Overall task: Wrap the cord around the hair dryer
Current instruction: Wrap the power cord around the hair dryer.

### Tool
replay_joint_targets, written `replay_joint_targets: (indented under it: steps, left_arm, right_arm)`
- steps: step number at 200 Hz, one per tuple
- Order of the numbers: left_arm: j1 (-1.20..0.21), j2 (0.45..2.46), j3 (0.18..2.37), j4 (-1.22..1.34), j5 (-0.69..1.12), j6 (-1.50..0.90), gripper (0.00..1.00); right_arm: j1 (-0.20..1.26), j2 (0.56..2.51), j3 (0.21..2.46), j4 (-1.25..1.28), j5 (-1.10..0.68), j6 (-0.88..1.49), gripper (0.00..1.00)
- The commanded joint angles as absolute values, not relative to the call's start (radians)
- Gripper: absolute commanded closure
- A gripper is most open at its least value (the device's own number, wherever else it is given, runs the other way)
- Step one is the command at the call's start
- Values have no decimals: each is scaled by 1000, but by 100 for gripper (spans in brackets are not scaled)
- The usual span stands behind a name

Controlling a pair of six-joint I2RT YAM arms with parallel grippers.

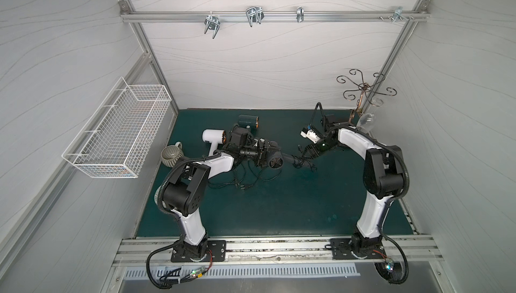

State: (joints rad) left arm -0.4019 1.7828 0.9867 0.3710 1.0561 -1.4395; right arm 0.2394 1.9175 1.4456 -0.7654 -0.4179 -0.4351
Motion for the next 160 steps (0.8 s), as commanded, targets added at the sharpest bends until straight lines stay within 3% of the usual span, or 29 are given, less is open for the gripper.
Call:
replay_joint_targets:
  steps: [1, 160]
  left_arm:
    - [-400, 1788, 1009, 478, 1113, -1474, 100]
    - [-400, 1816, 982, 612, 1103, -1594, 100]
  right_arm:
    - [228, 1918, 1459, -802, -447, -435, 34]
    - [186, 1908, 1463, -846, -399, -397, 27]
